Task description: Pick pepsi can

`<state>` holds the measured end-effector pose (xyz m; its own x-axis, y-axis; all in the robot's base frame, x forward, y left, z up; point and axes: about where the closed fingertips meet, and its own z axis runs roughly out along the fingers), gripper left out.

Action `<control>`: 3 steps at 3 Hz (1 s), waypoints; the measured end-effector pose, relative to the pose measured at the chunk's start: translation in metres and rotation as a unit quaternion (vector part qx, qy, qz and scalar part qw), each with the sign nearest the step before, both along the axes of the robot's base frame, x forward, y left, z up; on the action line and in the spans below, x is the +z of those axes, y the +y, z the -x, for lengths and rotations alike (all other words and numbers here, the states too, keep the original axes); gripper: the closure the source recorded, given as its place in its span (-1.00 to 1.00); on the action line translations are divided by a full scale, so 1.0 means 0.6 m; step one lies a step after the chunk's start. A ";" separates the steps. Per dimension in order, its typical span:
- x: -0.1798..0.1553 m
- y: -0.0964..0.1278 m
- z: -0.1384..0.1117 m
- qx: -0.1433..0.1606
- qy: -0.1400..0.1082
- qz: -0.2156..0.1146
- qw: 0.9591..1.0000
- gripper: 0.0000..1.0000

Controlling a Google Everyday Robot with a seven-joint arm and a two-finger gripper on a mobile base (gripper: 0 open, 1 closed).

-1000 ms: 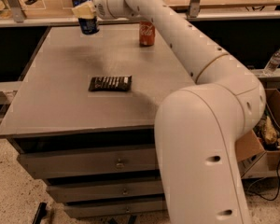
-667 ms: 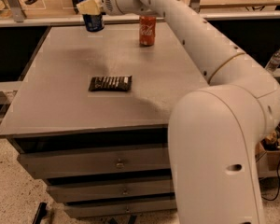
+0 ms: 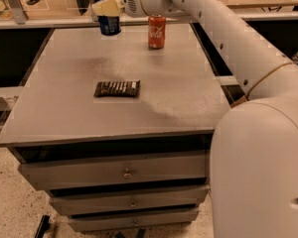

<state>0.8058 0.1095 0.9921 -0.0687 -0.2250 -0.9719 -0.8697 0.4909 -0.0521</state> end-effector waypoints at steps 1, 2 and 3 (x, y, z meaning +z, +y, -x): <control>0.001 -0.018 0.029 0.017 0.001 -0.002 1.000 1.00; -0.004 -0.037 0.090 0.040 0.009 -0.016 0.999 1.00; -0.004 -0.037 0.090 0.040 0.009 -0.016 0.999 1.00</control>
Offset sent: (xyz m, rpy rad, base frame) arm -0.0556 -0.0303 -0.0007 0.0474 0.0000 0.0930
